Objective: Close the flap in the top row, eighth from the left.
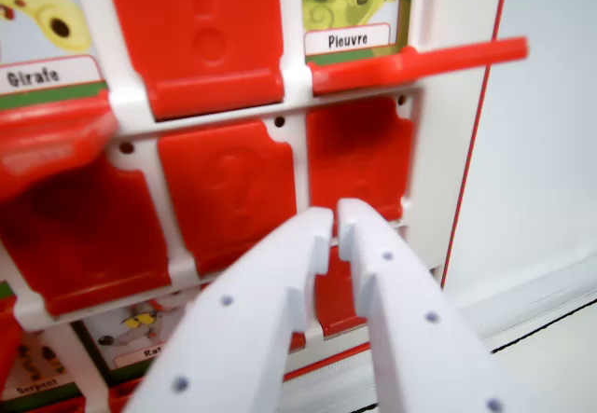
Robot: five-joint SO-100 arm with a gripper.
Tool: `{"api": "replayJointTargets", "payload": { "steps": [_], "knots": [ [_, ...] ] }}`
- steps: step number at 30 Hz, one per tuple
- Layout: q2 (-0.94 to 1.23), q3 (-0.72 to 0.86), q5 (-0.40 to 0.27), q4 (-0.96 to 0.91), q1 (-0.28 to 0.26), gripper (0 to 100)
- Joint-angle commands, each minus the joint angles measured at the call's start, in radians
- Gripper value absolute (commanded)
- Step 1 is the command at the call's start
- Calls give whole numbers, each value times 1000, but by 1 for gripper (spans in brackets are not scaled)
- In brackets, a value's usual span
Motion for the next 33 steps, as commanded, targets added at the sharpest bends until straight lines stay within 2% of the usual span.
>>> {"api": "replayJointTargets", "payload": {
  "steps": [1,16,25,33],
  "knots": [
    [-14,-175,-11,-28,-9,0],
    [-153,-436,-14,8,-5,0],
    [-232,-589,-43,9,-9,0],
    [-196,-581,-20,52,-17,0]
  ]
}}
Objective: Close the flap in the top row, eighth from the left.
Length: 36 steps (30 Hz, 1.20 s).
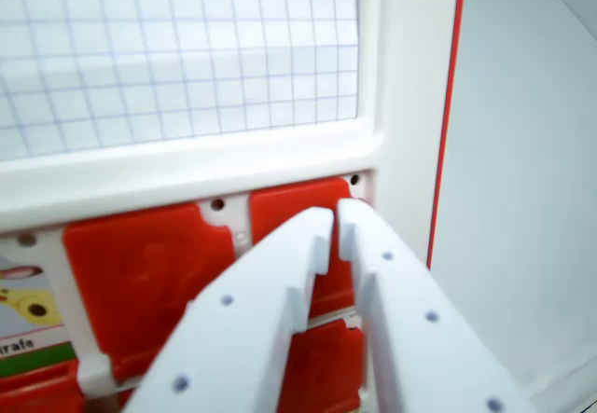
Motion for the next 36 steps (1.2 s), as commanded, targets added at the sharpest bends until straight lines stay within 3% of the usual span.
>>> {"api": "replayJointTargets", "payload": {
  "steps": [1,10,22,25,36],
  "knots": [
    [91,-86,18,5,-18,0],
    [247,-67,72,199,-15,0],
    [515,-57,29,658,-21,0],
    [603,-32,6,779,-35,0],
    [937,127,51,1023,-120,0]
  ]
}}
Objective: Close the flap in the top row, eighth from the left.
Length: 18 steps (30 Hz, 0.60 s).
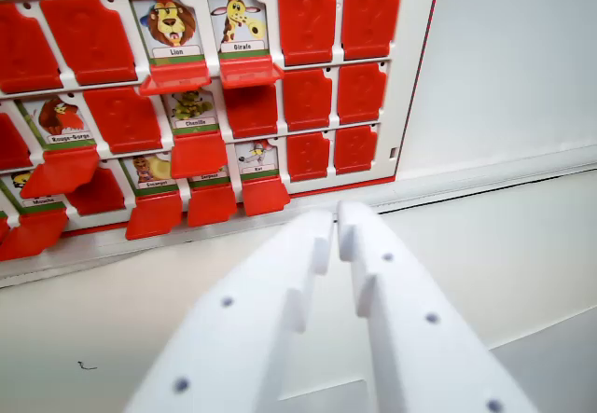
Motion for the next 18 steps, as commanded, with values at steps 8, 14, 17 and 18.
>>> {"api": "replayJointTargets", "payload": {
  "steps": [8,14,17,18],
  "knots": [
    [345,64,38,129,-137,0],
    [397,49,44,202,-202,0],
    [417,44,67,250,-210,0],
    [426,51,71,259,-212,0]
  ]
}}
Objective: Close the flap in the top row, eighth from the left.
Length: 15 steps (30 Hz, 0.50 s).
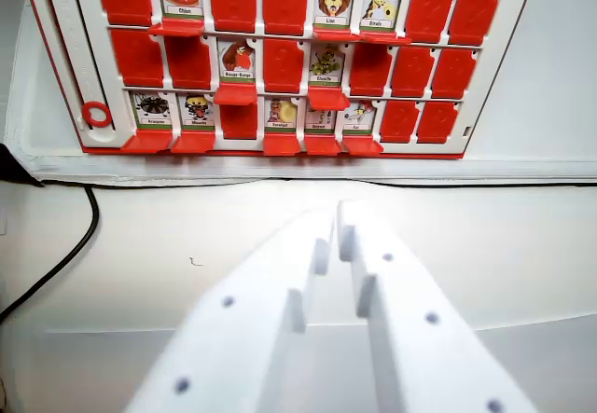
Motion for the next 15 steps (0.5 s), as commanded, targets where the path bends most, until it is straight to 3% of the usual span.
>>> {"api": "replayJointTargets", "payload": {
  "steps": [1,15],
  "knots": [
    [78,-31,18,32,-9,0],
    [133,14,31,48,-28,0]
  ]
}}
